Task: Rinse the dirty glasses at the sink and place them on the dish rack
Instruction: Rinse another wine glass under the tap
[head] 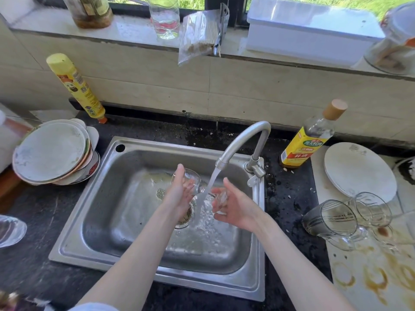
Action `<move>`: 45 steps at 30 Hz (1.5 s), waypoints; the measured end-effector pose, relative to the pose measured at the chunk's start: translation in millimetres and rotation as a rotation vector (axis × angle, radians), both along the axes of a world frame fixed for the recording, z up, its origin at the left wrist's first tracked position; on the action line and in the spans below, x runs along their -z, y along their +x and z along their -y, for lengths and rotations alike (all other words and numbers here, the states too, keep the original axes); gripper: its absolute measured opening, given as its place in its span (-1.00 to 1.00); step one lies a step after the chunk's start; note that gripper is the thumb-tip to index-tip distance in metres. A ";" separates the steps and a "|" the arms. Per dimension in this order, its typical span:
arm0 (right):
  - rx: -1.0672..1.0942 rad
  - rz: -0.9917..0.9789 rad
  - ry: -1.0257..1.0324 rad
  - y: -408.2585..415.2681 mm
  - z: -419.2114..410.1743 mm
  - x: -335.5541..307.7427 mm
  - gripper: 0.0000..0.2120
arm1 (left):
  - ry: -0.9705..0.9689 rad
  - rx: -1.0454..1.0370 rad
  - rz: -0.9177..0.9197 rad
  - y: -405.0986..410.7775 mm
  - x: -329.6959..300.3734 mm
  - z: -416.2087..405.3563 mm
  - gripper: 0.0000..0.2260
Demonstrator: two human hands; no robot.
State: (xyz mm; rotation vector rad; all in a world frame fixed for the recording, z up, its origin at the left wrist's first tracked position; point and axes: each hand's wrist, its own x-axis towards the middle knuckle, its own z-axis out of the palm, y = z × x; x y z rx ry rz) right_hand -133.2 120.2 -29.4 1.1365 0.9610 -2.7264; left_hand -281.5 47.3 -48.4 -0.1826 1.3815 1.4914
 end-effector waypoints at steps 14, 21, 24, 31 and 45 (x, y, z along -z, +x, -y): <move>-0.324 0.367 1.219 -18.0 9.6 9.7 -0.88 | -0.028 0.207 -0.458 17.7 -23.4 0.9 -0.44; -0.181 0.085 0.711 4.1 8.4 14.8 -0.53 | 0.216 0.385 -0.227 14.4 -18.5 16.3 -0.70; -0.154 0.051 0.705 12.6 6.6 15.5 -0.69 | 0.109 0.450 -0.581 11.6 -21.3 17.9 -0.73; -0.027 0.081 0.765 6.8 -1.9 15.4 -0.58 | 0.253 0.793 -1.330 6.5 -34.7 21.6 -0.79; -0.114 0.058 0.819 -2.8 -6.5 12.3 -0.68 | 0.078 0.846 -1.036 5.9 -48.5 7.9 -0.71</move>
